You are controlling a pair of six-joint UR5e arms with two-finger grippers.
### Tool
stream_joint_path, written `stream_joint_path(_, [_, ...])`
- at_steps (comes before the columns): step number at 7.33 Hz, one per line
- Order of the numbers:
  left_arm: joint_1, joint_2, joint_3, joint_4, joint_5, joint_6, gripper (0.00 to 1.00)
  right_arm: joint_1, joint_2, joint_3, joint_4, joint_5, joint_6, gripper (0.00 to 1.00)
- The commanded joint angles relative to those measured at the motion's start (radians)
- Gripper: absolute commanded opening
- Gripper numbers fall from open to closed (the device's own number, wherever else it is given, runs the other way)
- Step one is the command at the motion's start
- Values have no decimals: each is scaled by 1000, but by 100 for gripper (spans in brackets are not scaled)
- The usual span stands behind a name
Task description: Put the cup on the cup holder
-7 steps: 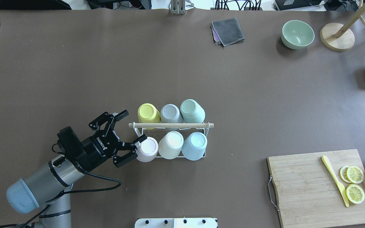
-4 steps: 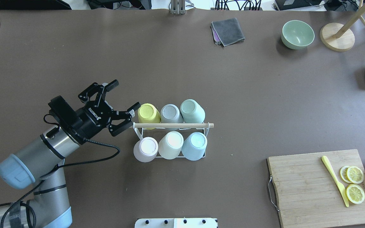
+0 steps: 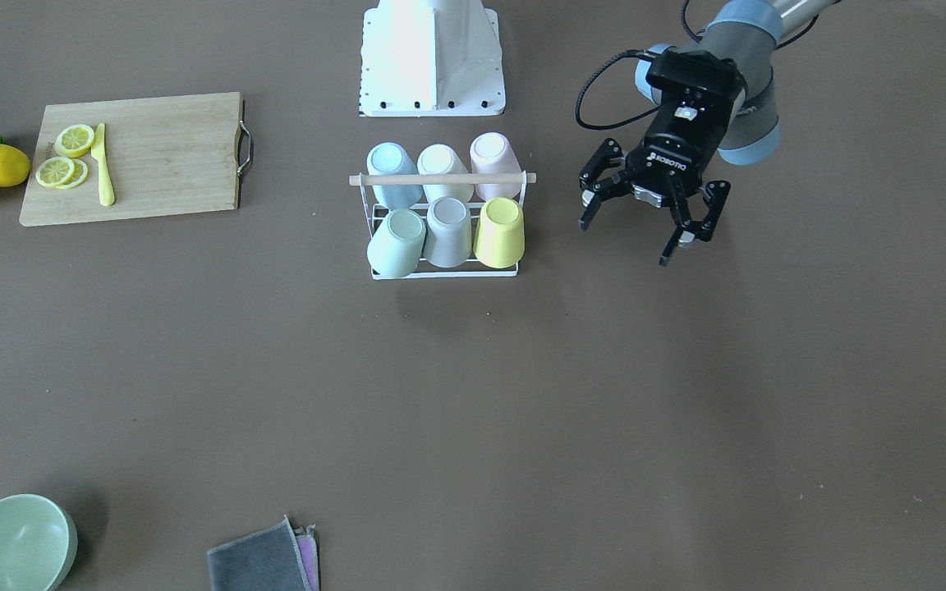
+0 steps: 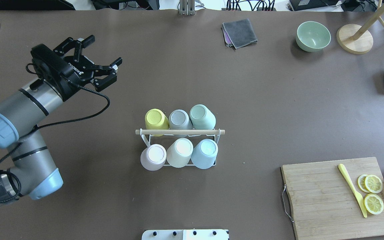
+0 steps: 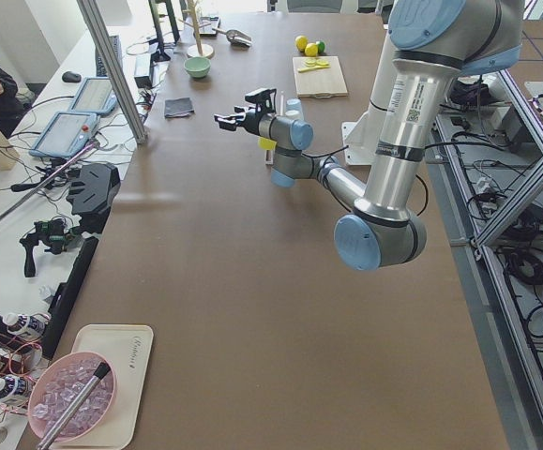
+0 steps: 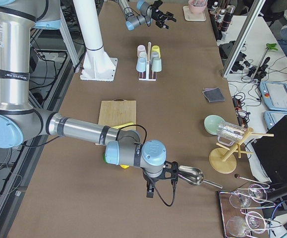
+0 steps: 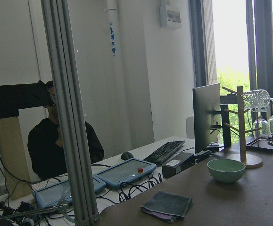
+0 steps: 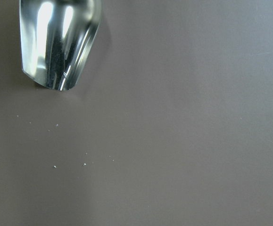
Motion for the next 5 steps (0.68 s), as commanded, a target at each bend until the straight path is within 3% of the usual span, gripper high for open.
stream_joint_path(1, [-191,10,-7,227,-165,-31,98,-28,17,5,-4,13,54,100])
stream_joint_path(3, [-316,23,-109,563,-322,-22,98,-38,17,19,-2,30,53,100])
stream_joint_path(4, [-339,38,-189,791,-380,-19,98,-40,17,21,-2,27,51,100])
stream_joint_path(5, [-350,41,-232,933,-434,-19,98,-42,14,9,4,22,48,100])
